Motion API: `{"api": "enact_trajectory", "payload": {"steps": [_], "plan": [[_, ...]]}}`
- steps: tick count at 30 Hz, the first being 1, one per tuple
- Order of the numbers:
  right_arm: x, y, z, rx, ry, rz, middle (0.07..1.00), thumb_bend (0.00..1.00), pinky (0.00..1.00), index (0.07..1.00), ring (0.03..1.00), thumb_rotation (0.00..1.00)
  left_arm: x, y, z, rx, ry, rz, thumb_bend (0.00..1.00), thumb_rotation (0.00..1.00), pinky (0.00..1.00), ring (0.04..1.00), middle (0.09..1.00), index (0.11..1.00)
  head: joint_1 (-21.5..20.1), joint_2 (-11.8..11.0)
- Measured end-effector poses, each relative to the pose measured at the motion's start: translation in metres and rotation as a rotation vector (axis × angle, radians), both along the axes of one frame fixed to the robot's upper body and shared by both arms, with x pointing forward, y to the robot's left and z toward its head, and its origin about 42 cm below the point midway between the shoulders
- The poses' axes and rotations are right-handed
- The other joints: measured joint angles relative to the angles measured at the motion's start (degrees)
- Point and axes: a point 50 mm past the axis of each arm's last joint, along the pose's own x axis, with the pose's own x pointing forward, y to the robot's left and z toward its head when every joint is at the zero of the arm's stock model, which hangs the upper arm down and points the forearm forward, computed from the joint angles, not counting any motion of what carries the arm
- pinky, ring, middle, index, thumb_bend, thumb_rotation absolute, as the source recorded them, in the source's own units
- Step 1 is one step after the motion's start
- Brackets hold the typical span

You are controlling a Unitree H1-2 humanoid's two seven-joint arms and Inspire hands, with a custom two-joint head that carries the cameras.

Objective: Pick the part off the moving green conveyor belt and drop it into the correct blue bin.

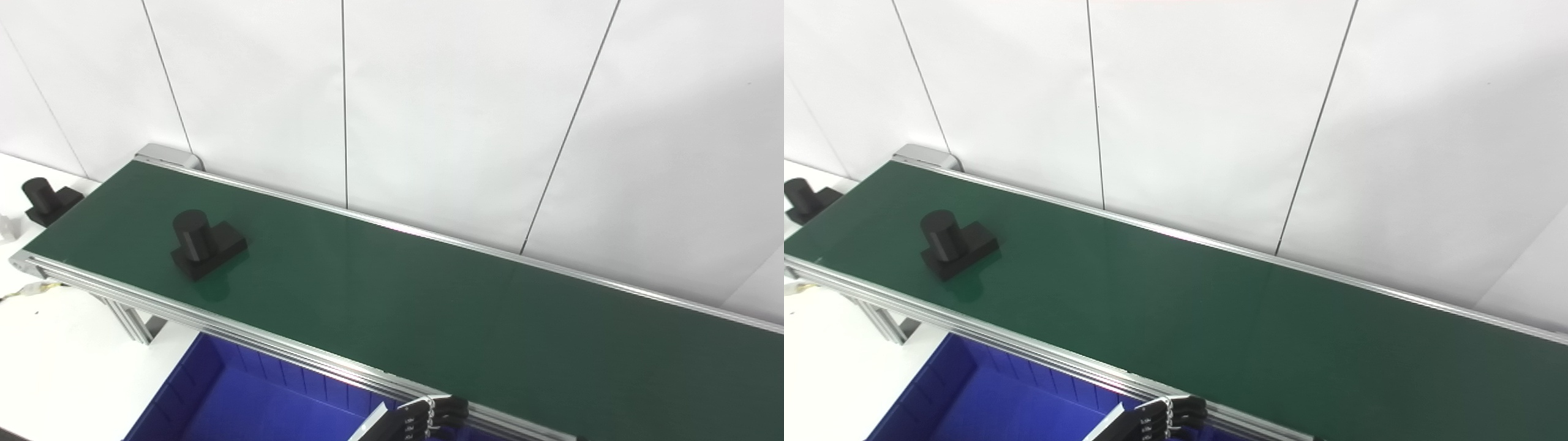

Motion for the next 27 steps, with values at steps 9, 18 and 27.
{"api": "enact_trajectory", "payload": {"steps": [9,18,27], "plan": [[0.001,-0.002,0.0,0.0,-0.002,-0.005,0.906,0.68,0.81,0.972,0.868,0.89,0.002,-0.001,0.001,-0.001,-0.003,0.0,1.0,0.36,0.76,0.8,0.817,0.803,0.0,0.26],[0.002,-0.004,0.002,-0.003,-0.009,-0.01,0.904,0.69,0.81,0.971,0.866,0.9,0.002,-0.005,0.001,-0.004,-0.005,-0.008,1.0,0.35,0.76,0.799,0.814,0.804,0.44,0.35],[0.003,-0.006,0.014,-0.007,-0.052,-0.006,0.907,0.7,0.82,0.974,0.866,0.9,0.002,-0.008,0.002,-0.01,-0.005,-0.006,1.0,0.36,0.76,0.801,0.817,0.804,0.62,0.61]]}}
